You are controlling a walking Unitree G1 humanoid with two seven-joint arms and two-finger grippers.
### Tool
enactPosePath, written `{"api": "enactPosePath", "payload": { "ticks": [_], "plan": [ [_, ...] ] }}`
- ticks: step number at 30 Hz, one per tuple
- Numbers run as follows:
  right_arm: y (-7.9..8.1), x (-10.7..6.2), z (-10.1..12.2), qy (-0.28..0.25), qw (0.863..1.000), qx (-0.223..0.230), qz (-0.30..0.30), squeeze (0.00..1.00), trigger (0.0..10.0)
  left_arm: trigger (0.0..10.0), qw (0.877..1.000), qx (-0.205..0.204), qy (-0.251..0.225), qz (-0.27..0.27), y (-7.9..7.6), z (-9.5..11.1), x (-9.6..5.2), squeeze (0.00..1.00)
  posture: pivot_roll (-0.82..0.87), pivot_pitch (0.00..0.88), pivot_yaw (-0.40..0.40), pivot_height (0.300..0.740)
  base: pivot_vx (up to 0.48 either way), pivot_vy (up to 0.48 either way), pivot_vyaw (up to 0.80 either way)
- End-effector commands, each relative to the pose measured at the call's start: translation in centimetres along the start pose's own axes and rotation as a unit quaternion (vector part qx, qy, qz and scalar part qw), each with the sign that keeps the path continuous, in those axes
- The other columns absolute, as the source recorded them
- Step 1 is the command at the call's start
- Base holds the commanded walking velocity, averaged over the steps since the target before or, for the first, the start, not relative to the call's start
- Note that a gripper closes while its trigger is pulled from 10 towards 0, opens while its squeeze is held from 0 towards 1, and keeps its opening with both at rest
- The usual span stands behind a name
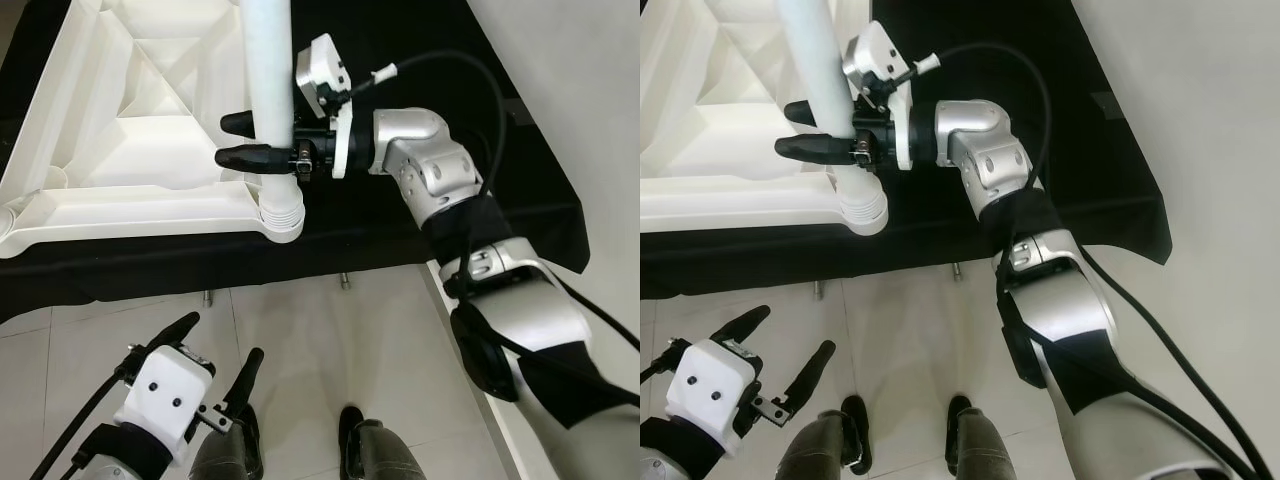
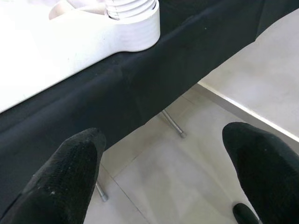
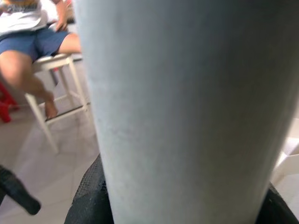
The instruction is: Building children table
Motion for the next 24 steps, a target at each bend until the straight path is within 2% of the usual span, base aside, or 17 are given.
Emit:
{"api": "enactPosePath", "payload": {
  "ticks": [1,3,9,14,15,16,19,22,23,24],
  "plan": [
    [0.8,0.4,-3.6,0.055,0.995,0.067,0.043,0.0,10.0,10.0,1.0,-0.003,0.003,-0.001,-0.4,-0.1,-0.2,0.0,0.03,0.432,-0.078,0.74,0.0,0.0,0.0],
    [1.4,0.7,-3.3,0.039,0.994,0.065,0.075,0.0,10.0,10.0,1.0,-0.002,0.003,0.0,-0.4,-0.1,-0.2,0.0,0.02,0.432,-0.08,0.74,0.0,0.0,0.0],
    [1.8,0.8,-3.7,0.031,0.994,0.062,0.09,0.0,10.0,10.0,1.0,0.001,0.001,0.002,-0.4,-0.1,-0.2,0.0,0.03,0.435,-0.081,0.74,0.0,0.0,0.0],
    [1.4,1.2,-4.0,0.014,0.995,0.07,0.068,0.0,10.0,10.0,1.0,0.003,0.001,0.004,-0.4,0.0,-0.3,0.0,0.03,0.436,-0.079,0.74,0.0,0.0,0.0],
    [0.6,1.4,-4.0,-0.011,0.997,0.077,0.023,0.0,10.0,10.0,1.0,0.004,0.001,0.003,-0.4,0.0,-0.3,0.0,0.03,0.438,-0.074,0.74,0.0,0.0,0.0],
    [0.3,1.4,-4.0,-0.02,0.997,0.078,0.005,0.0,10.0,10.0,1.0,0.004,0.002,0.003,-0.4,-0.1,-0.3,0.0,0.03,0.438,-0.074,0.74,0.0,0.0,0.0],
    [0.0,1.4,-4.0,-0.026,0.997,0.078,-0.009,0.0,10.0,10.0,1.0,0.004,0.002,0.003,-0.4,-0.1,-0.3,0.0,0.03,0.438,-0.074,0.74,0.0,0.0,0.0],
    [-1.8,0.8,-4.9,-0.032,0.991,0.063,-0.112,0.0,10.0,10.0,1.0,0.004,0.002,0.002,-0.4,-0.2,-0.3,0.0,0.02,0.436,-0.072,0.74,0.0,0.0,0.0],
    [-1.8,0.8,-4.9,-0.032,0.991,0.063,-0.112,0.0,10.0,10.0,1.0,0.004,0.002,0.002,-0.4,-0.2,-0.3,0.0,0.02,0.436,-0.072,0.74,0.0,0.0,0.0],
    [-2.6,0.3,-5.5,-0.032,0.984,0.064,-0.162,0.0,10.0,10.0,1.0,0.005,0.002,0.002,-0.4,-0.2,-0.2,0.0,0.02,0.432,-0.069,0.74,0.0,0.0,0.0]
  ]
}}
Point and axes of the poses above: a point about 5 cm out from each wrist's last joint towards the gripper, its own x axis pointing out of the wrist towards the gripper, its own z axis along the axis of the wrist's last joint, y = z × x, the point moved 5 cm from there along x, pointing out of the wrist towards the gripper, and after that the axes turned 11 degrees about x, right-handed, at the moved point
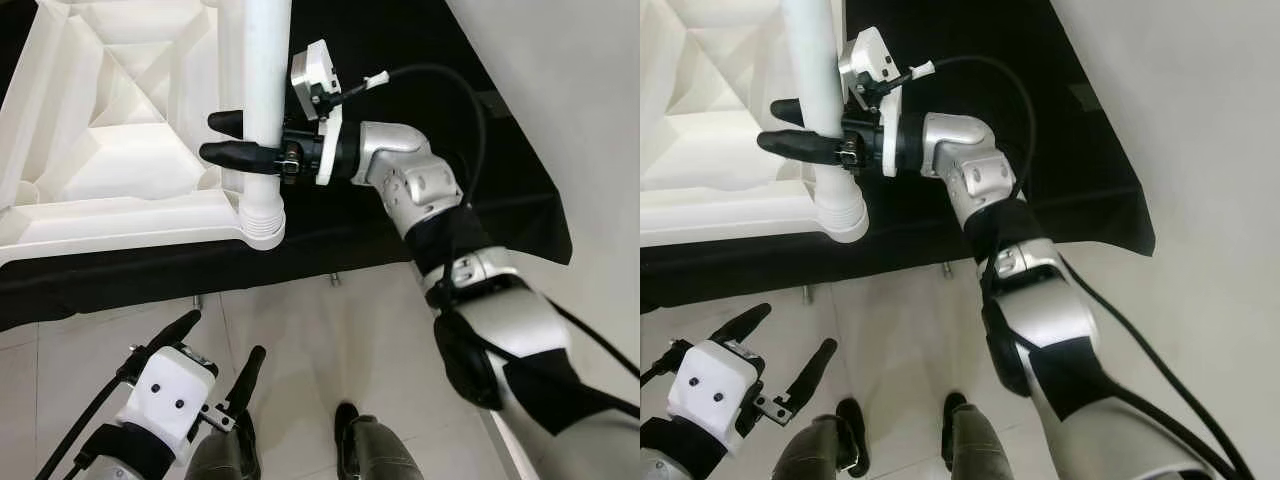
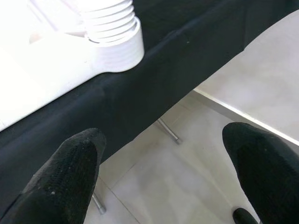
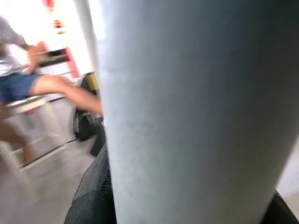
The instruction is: Building children table
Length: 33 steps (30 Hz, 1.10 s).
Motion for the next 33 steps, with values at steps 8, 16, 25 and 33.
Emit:
{"api": "enactPosePath", "payload": {
  "ticks": [8,16,25,33],
  "plan": [
    [-3.6,-3.8,-5.7,0.022,0.971,-0.009,-0.239,0.0,10.0,10.0,1.0,0.003,0.01,-0.001,-0.1,-0.7,-0.1,0.0,0.01,0.42,-0.059,0.74,0.0,0.0,0.0],
    [-2.8,-5.1,-7.3,0.016,0.947,-0.033,-0.321,0.0,10.0,10.0,1.0,0.009,0.012,0.001,0.2,-1.2,0.1,0.0,0.01,0.402,-0.059,0.74,0.0,0.0,0.0],
    [-1.1,-3.7,-7.3,0.031,0.945,-0.088,-0.315,0.0,10.0,10.0,1.0,0.014,0.013,0.006,0.4,-1.5,0.4,0.0,0.01,0.387,-0.062,0.74,0.0,0.0,0.0],
    [0.7,-1.6,-7.5,0.078,0.974,-0.083,-0.196,0.0,10.0,10.0,1.0,0.016,0.011,0.009,0.5,-1.6,0.7,0.0,0.01,0.381,-0.07,0.74,0.0,0.0,0.0]
  ]
}}
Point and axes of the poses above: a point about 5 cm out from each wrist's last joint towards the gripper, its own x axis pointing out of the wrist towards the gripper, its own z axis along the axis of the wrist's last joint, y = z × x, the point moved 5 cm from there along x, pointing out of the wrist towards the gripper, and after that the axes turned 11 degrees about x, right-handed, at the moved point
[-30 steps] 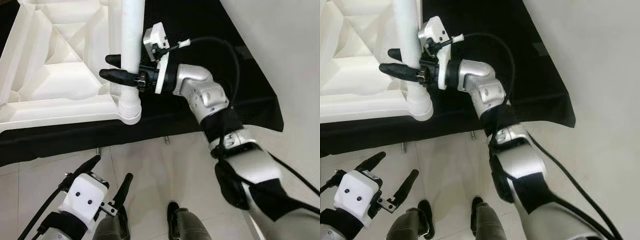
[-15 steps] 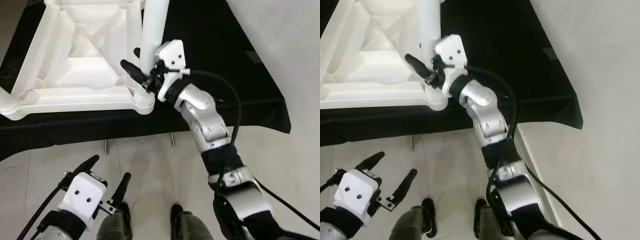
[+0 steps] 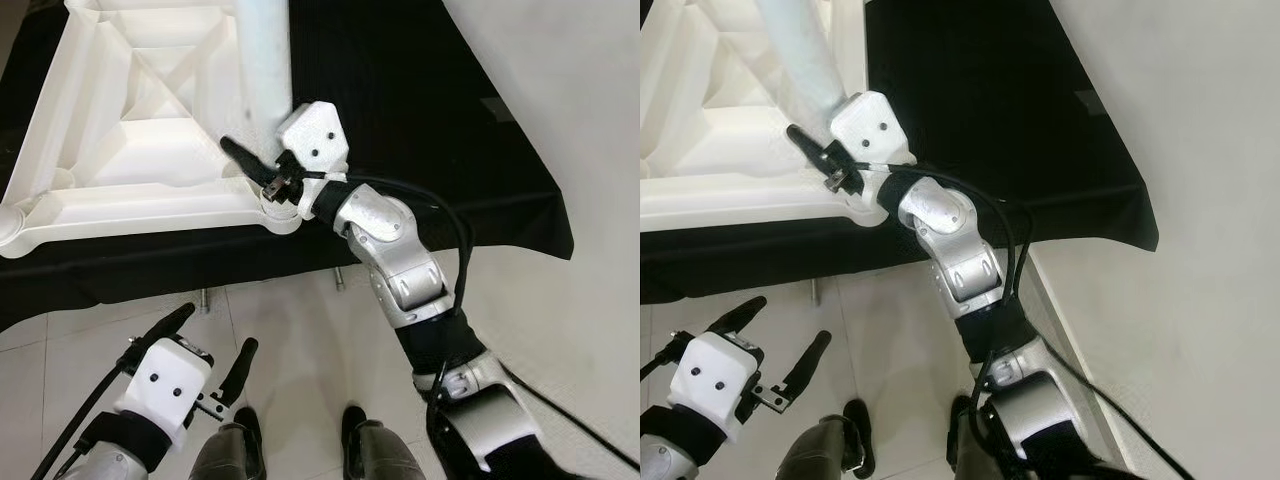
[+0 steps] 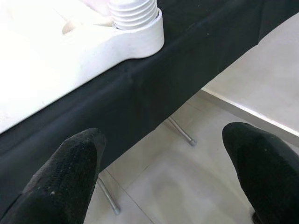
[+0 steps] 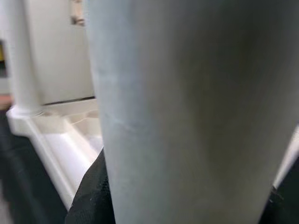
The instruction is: Building children table
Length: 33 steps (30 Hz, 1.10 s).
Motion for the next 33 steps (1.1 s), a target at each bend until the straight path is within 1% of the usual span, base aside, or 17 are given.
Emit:
{"api": "enactPosePath", "payload": {
  "ticks": [1,2,4,6,9,10,11,12,14,18,20,21,24,26,27,29,33],
  "plan": [
    [0.5,-1.0,-5.8,0.106,0.993,0.056,0.007,0.0,10.0,10.0,1.0,-0.004,0.015,-0.004,-0.3,-0.8,-0.2,0.0,0.01,0.381,-0.07,0.74,0.0,0.0,0.0],
    [1.1,-0.9,-5.7,0.116,0.991,0.051,0.046,0.0,10.0,10.0,1.0,-0.003,0.015,-0.003,-0.3,-0.8,-0.1,0.0,0.01,0.379,-0.073,0.74,0.0,0.0,0.0],
    [1.5,-0.8,-5.6,0.136,0.984,0.057,0.099,0.0,10.0,10.0,1.0,-0.003,0.013,-0.001,-0.4,-0.8,0.0,0.0,0.01,0.375,-0.078,0.74,0.0,0.0,0.0],
    [1.2,-0.7,-5.4,0.137,0.983,0.056,0.106,0.0,10.0,10.0,1.0,-0.002,0.013,-0.001,-0.4,-0.8,0.0,0.0,0.01,0.375,-0.08,0.74,0.0,0.0,0.0],
    [0.5,-0.3,-5.2,0.14,0.982,0.07,0.109,0.0,10.0,10.0,1.0,-0.002,0.012,0.001,-0.4,-0.8,0.1,0.0,0.01,0.376,-0.08,0.74,0.0,0.0,0.0],
    [0.1,-0.1,-5.1,0.142,0.98,0.087,0.111,0.0,10.0,10.0,1.0,-0.001,0.011,0.002,-0.4,-0.8,0.1,0.0,0.01,0.375,-0.082,0.74,0.0,0.0,0.0],
    [0.1,-0.1,-5.1,0.142,0.98,0.087,0.111,0.0,10.0,10.0,1.0,-0.001,0.011,0.002,-0.4,-0.8,0.1,0.0,0.01,0.375,-0.082,0.74,0.0,0.0,0.0],
    [-0.4,0.2,-5.0,0.145,0.977,0.101,0.115,0.0,10.0,10.0,1.0,-0.001,0.011,0.003,-0.3,-0.8,0.1,0.0,0.01,0.375,-0.082,0.74,0.0,0.0,0.0],
    [-0.4,0.2,-5.0,0.145,0.977,0.104,0.117,0.0,10.0,10.0,1.0,-0.001,0.011,0.003,-0.3,-0.7,0.1,0.0,0.01,0.375,-0.082,0.74,0.0,0.0,0.0],
    [-0.6,0.5,-5.2,0.152,0.971,0.14,0.124,0.0,10.0,10.0,1.0,-0.001,0.01,0.003,-0.4,-0.7,0.0,0.0,0.01,0.377,-0.08,0.74,0.0,0.0,0.0],
    [-0.6,0.6,-5.3,0.154,0.969,0.147,0.124,0.0,10.0,10.0,1.0,-0.001,0.01,0.003,-0.4,-0.7,0.0,0.0,0.01,0.377,-0.08,0.74,0.0,0.0,0.0],
    [-0.6,0.6,-5.5,0.156,0.967,0.158,0.124,0.0,10.0,10.0,1.0,-0.001,0.01,0.003,-0.4,-0.7,0.0,0.0,0.02,0.377,-0.08,0.74,0.0,0.0,0.0],
    [-0.9,0.8,-6.0,0.161,0.964,0.179,0.109,0.0,10.0,10.0,1.0,-0.001,0.01,0.003,-0.4,-0.7,0.0,0.0,0.02,0.377,-0.08,0.74,0.0,0.0,0.0],
    [-1.6,0.9,-6.6,0.159,0.962,0.21,0.068,0.0,10.0,10.0,1.0,-0.001,0.011,0.002,-0.4,-0.7,-0.2,0.0,0.02,0.378,-0.076,0.74,0.0,0.0,0.0],
    [-1.6,0.9,-6.6,0.159,0.962,0.21,0.068,0.0,10.0,10.0,1.0,-0.001,0.011,0.002,-0.4,-0.7,-0.2,0.0,0.02,0.378,-0.076,0.74,0.0,0.0,0.0],
    [-2.3,0.9,-7.0,0.153,0.96,0.234,0.026,0.0,10.0,10.0,1.0,-0.002,0.012,0.001,-0.5,-0.7,-0.2,0.0,0.02,0.376,-0.073,0.74,0.0,0.0,0.0],
    [-3.1,0.7,-7.8,0.147,0.955,0.256,-0.017,0.0,10.0,10.0,1.0,-0.003,0.013,-0.001,-0.5,-0.8,-0.3,0.0,0.02,0.371,-0.067,0.74,0.0,0.0,0.0]
  ]
}}
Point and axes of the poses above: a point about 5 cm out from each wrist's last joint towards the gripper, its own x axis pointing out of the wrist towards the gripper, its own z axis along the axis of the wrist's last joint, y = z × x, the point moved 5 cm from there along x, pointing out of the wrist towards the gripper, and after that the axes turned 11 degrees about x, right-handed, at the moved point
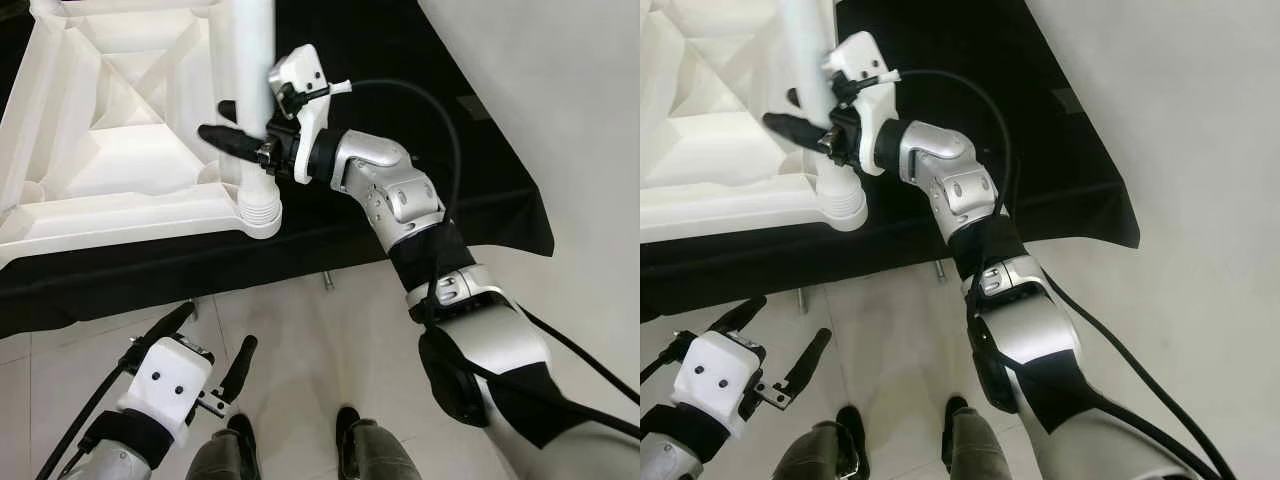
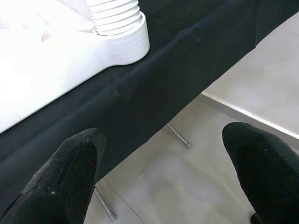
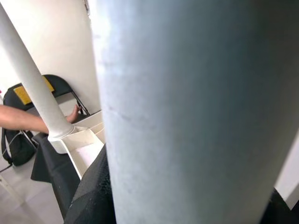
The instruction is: Building children table
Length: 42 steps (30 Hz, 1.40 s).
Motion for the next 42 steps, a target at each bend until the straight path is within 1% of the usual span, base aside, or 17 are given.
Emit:
{"api": "enactPosePath", "payload": {
  "ticks": [1,5,7,9,11,12,13,17,18,20,23,25,28,31,35,39,42],
  "plan": [
    [-2.8,-1.7,-6.7,0.089,0.991,0.064,-0.081,0.0,10.0,10.0,1.0,-0.001,0.006,-0.006,-0.3,-0.2,-0.4,0.0,0.02,0.371,-0.067,0.74,0.0,0.0,0.0],
    [-2.7,-2.0,-7.1,0.084,0.991,0.069,-0.08,0.0,10.0,10.0,1.0,-0.001,0.007,-0.007,-0.3,-0.3,-0.4,0.0,0.02,0.371,-0.065,0.74,0.0,0.0,0.0],
    [-2.3,-2.0,-7.3,0.079,0.992,0.065,-0.069,0.0,10.0,10.0,1.0,0.0,0.007,-0.007,-0.3,-0.3,-0.4,0.0,0.02,0.374,-0.064,0.74,0.0,0.0,0.0],
    [-1.4,-2.1,-7.5,0.067,0.995,0.06,-0.038,0.0,10.0,10.0,1.0,0.0,0.007,-0.007,-0.3,-0.3,-0.4,0.0,0.02,0.376,-0.064,0.74,0.0,0.0,0.0],
    [-1.2,-2.1,-7.5,0.064,0.996,0.058,-0.03,0.0,10.0,10.0,1.0,0.001,0.007,-0.007,-0.3,-0.3,-0.4,0.0,0.02,0.376,-0.064,0.74,0.0,0.0,0.0],
    [-0.6,-2.1,-7.6,0.064,0.997,0.038,-0.011,0.0,10.0,10.0,1.0,0.001,0.007,-0.007,-0.2,-0.3,-0.3,0.0,0.02,0.378,-0.063,0.74,0.0,0.0,0.0],
    [-0.4,-2.1,-7.6,0.064,0.997,0.03,-0.006,0.0,10.0,10.0,1.0,0.001,0.007,-0.007,-0.2,-0.3,-0.3,0.0,0.02,0.378,-0.063,0.74,0.0,0.0,0.0],
    [-0.3,-2.1,-7.3,0.055,0.998,0.003,-0.006,0.0,10.0,10.0,1.0,0.001,0.007,-0.007,-0.2,-0.3,-0.3,0.0,0.02,0.379,-0.064,0.74,0.0,0.0,0.0],
    [-0.2,-2.1,-7.2,0.051,0.998,-0.018,-0.009,0.0,10.0,10.0,1.0,0.001,0.007,-0.007,-0.2,-0.3,-0.3,0.0,0.02,0.38,-0.068,0.74,0.0,0.0,0.0],
    [-0.2,-2.2,-7.2,0.051,0.998,-0.023,-0.01,0.0,10.0,10.0,1.0,0.001,0.007,-0.007,-0.2,-0.3,-0.3,0.0,0.02,0.38,-0.068,0.74,0.0,0.0,0.0],
    [0.0,-2.5,-8.5,0.073,0.996,-0.045,-0.02,0.0,10.0,10.0,1.0,0.002,0.007,-0.005,-0.2,-0.3,-0.3,0.0,0.02,0.385,-0.072,0.74,0.0,0.0,0.0],
    [0.0,-2.7,-8.9,0.08,0.995,-0.049,-0.022,0.0,10.0,10.0,1.0,0.002,0.007,-0.005,-0.2,-0.3,-0.3,0.0,0.02,0.385,-0.072,0.74,0.0,0.0,0.0],
    [-0.1,-3.0,-10.1,0.104,0.992,-0.067,-0.038,0.0,10.0,10.0,1.0,0.001,0.007,-0.005,-0.2,-0.2,-0.3,0.0,0.02,0.386,-0.074,0.74,0.0,0.0,0.0],
    [-0.1,-3.1,-10.3,0.109,0.991,-0.071,-0.041,0.0,10.0,10.0,1.0,0.001,0.007,-0.005,-0.2,-0.2,-0.3,0.0,0.02,0.386,-0.074,0.74,0.0,0.0,0.0],
    [0.5,-3.4,-11.2,0.133,0.984,-0.111,-0.027,0.0,10.0,10.0,1.0,0.0,0.007,-0.004,-0.3,-0.2,-0.3,0.0,0.01,0.385,-0.077,0.74,0.0,0.0,0.0],
    [1.0,-3.5,-11.6,0.156,0.98,-0.124,-0.006,0.0,10.0,10.0,1.0,0.0,0.007,-0.004,-0.3,-0.3,-0.2,0.0,0.01,0.382,-0.078,0.74,0.0,0.0,0.0],
    [1.2,-3.6,-11.7,0.169,0.978,-0.12,0.005,0.0,10.0,10.0,1.0,0.0,0.007,-0.004,-0.3,-0.3,-0.2,0.0,0.01,0.382,-0.078,0.74,0.0,0.0,0.0]
  ]
}}
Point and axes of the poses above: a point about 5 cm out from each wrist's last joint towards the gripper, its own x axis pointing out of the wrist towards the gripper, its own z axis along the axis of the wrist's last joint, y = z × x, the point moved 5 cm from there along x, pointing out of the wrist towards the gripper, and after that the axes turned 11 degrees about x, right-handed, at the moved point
